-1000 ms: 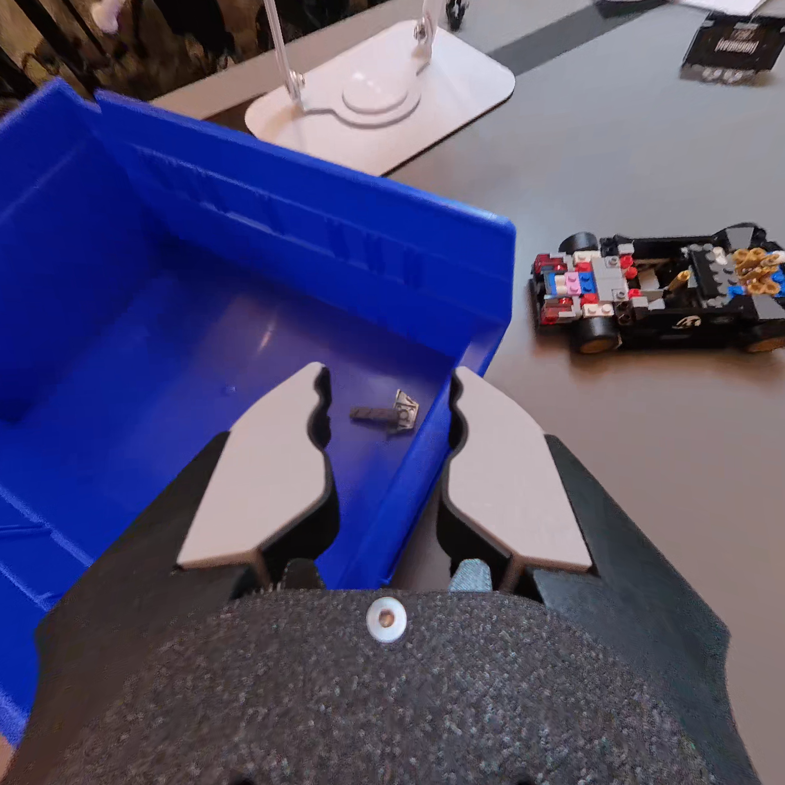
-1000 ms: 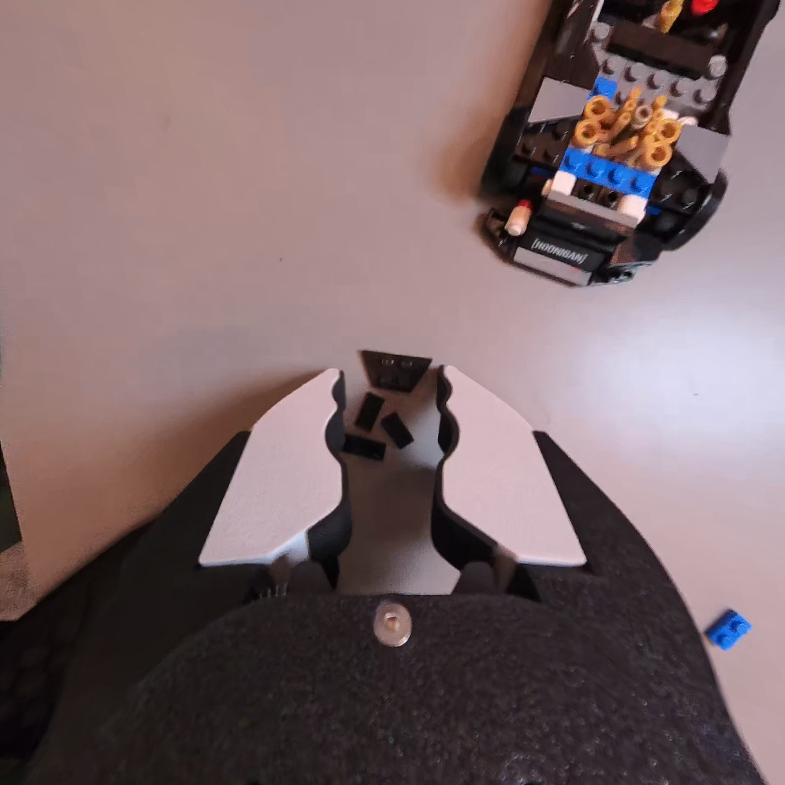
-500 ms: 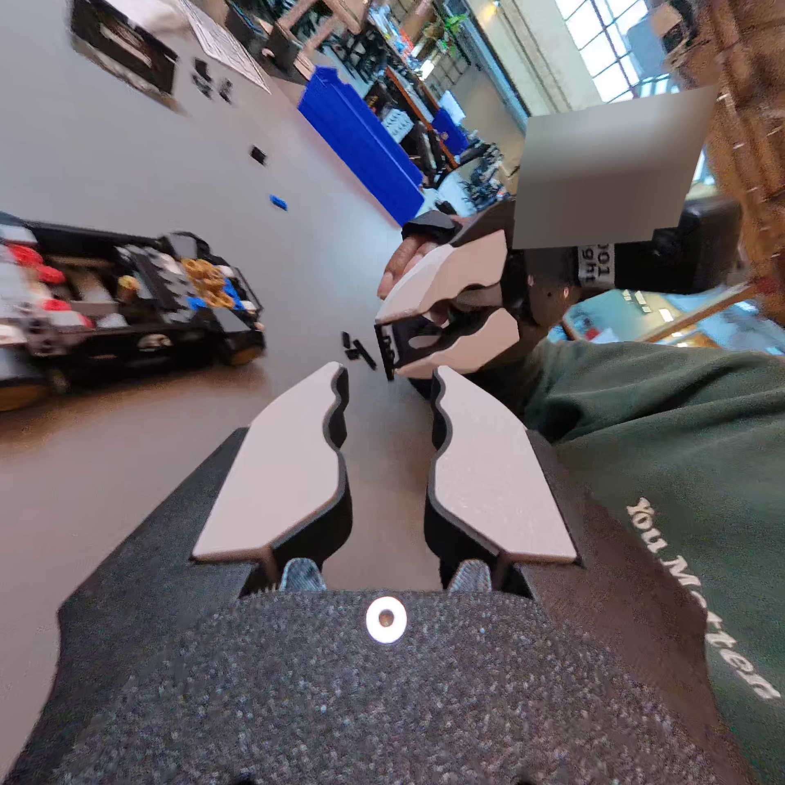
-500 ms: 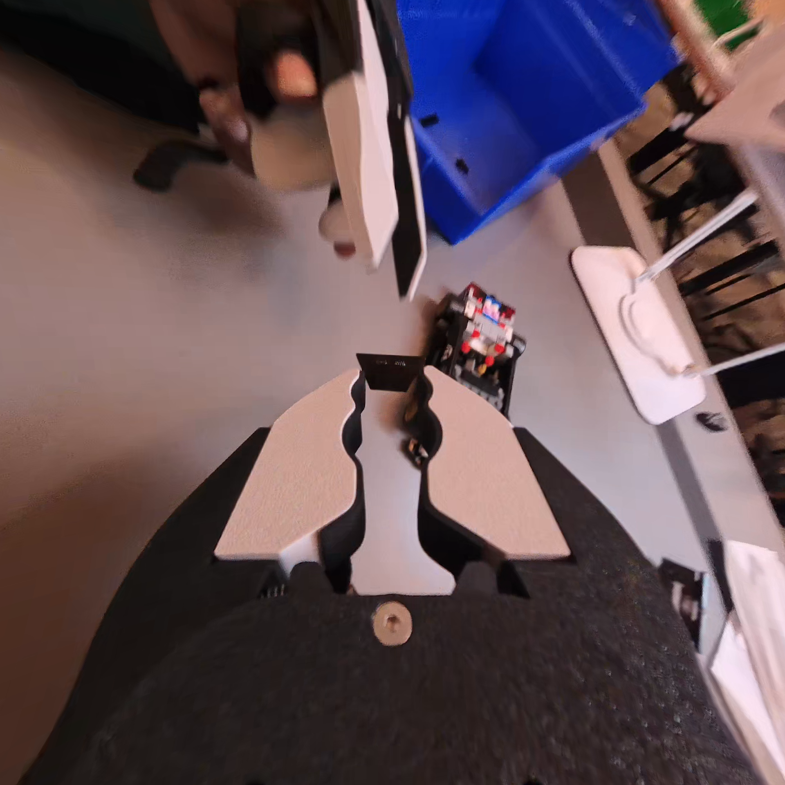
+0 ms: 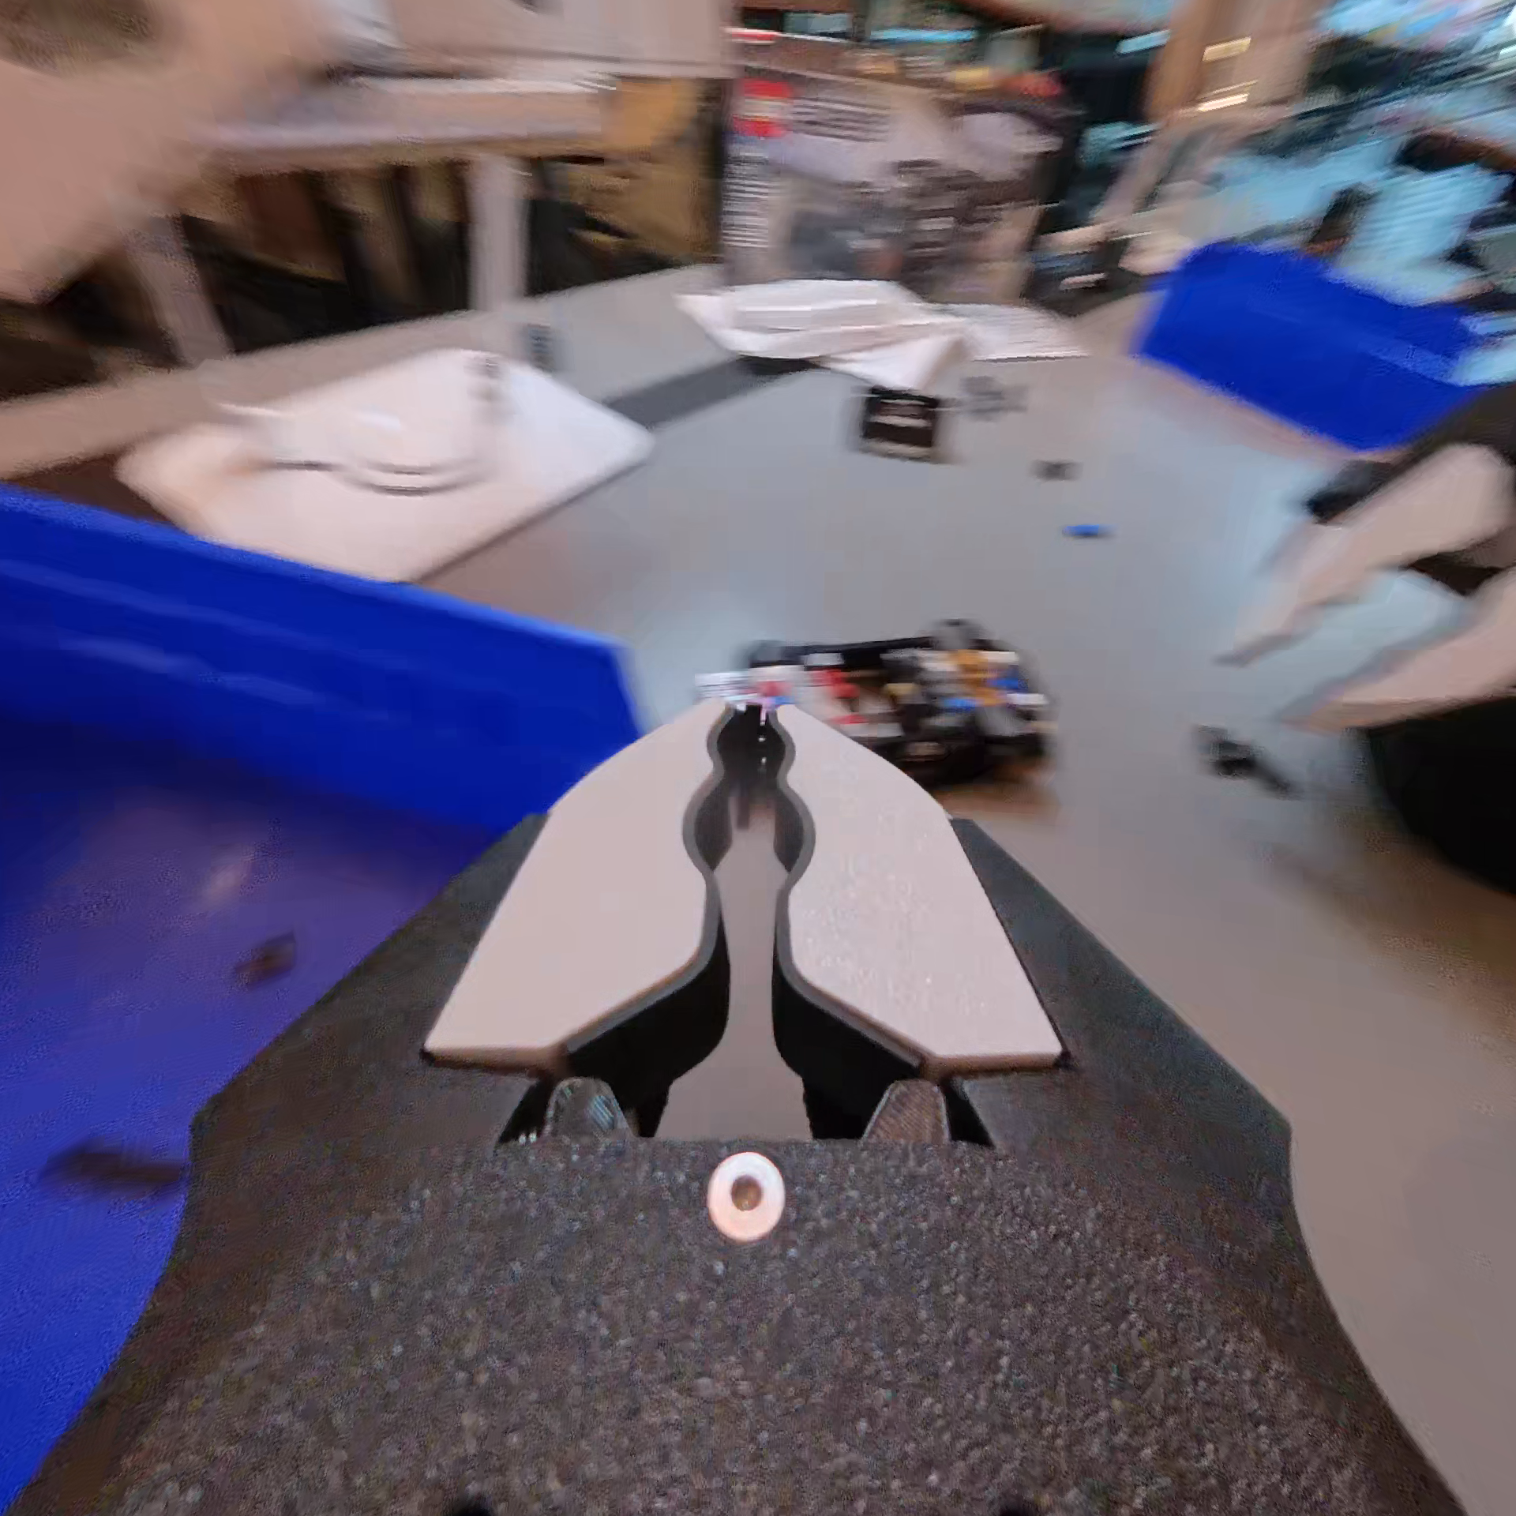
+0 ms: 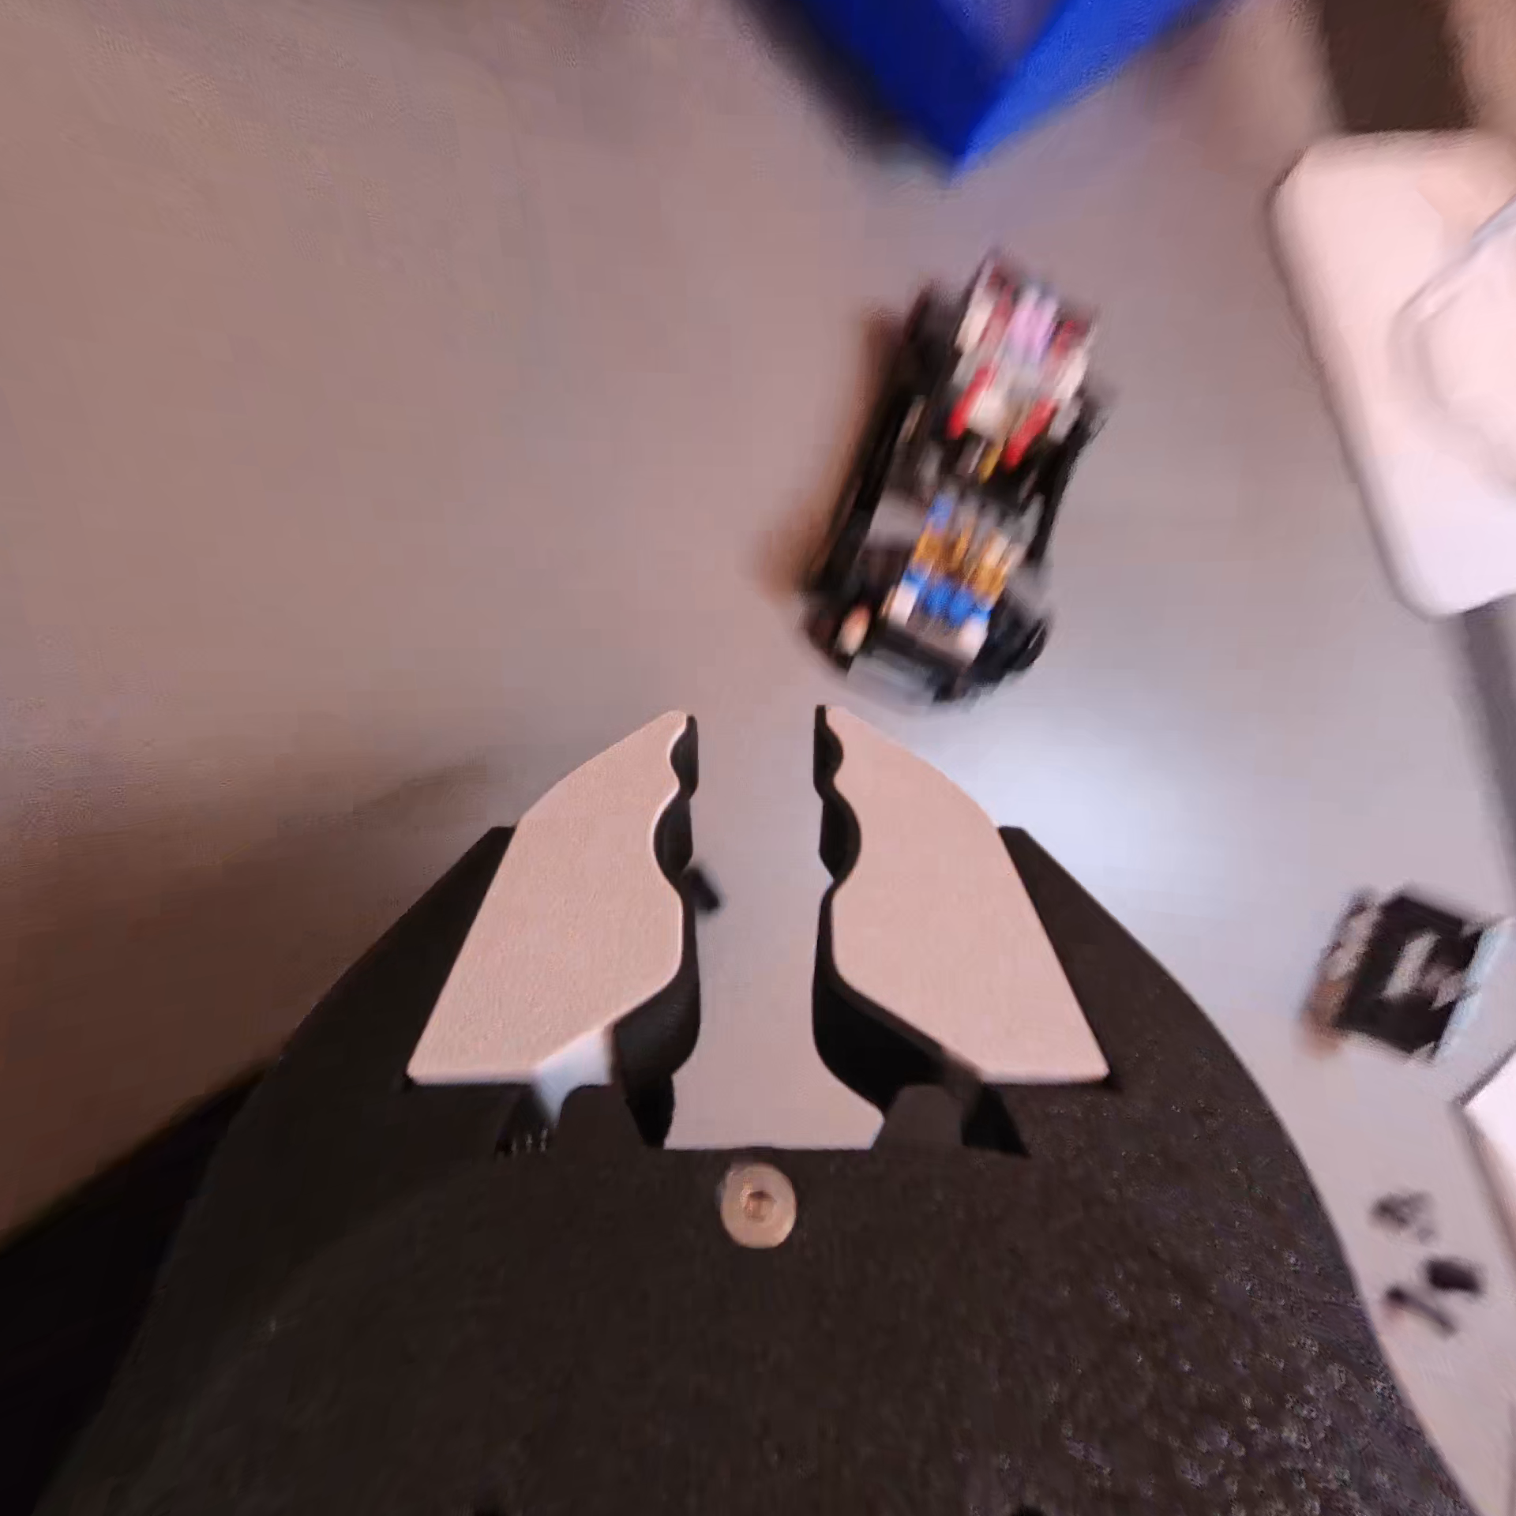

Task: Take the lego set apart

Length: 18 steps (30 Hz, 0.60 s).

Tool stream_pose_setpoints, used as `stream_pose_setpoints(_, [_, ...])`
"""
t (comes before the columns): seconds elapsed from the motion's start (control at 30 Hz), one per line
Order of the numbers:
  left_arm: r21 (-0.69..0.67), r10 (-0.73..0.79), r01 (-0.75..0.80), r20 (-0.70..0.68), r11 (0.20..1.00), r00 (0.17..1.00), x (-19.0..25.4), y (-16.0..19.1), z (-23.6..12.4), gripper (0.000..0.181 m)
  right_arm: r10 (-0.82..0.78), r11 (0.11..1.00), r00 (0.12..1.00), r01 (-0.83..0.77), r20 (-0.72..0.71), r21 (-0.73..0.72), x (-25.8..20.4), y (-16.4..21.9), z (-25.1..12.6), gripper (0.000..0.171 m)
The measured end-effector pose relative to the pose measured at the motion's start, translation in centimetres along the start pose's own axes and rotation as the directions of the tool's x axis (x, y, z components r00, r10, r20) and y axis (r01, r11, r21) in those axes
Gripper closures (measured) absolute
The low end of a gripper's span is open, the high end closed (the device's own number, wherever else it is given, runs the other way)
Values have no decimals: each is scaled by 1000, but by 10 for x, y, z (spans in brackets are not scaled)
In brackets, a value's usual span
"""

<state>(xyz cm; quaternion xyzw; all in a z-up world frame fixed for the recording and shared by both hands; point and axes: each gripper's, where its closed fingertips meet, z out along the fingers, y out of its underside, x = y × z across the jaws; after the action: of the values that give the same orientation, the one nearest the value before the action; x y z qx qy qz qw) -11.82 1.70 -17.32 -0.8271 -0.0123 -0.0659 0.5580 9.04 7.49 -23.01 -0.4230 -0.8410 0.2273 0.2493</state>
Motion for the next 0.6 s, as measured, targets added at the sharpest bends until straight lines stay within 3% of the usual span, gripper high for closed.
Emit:
stream_pose_setpoints(0.07, [-27,-18,22,141,999,990,-38,3,-11,176,73,994,992,-63,106,-93,-9,34,1,144])
stream_pose_setpoints(0.17, [-25,-152,158,176,987,973,-64,14,-16,176,144,982,977,-121,160,-143,-12,58,10,146])
stream_pose_setpoints(0.3, [-41,-211,224,205,974,956,-79,26,-13,175,163,980,969,-139,183,-140,-12,64,16,151])
stream_pose_setpoints(0.4, [-68,-225,243,207,968,952,-80,32,-9,147,175,979,965,-149,197,-143,-12,66,19,152])
stream_pose_setpoints(0.6, [-70,-181,202,232,977,956,-77,30,-8,118,151,983,966,-124,208,-139,-15,63,21,163])
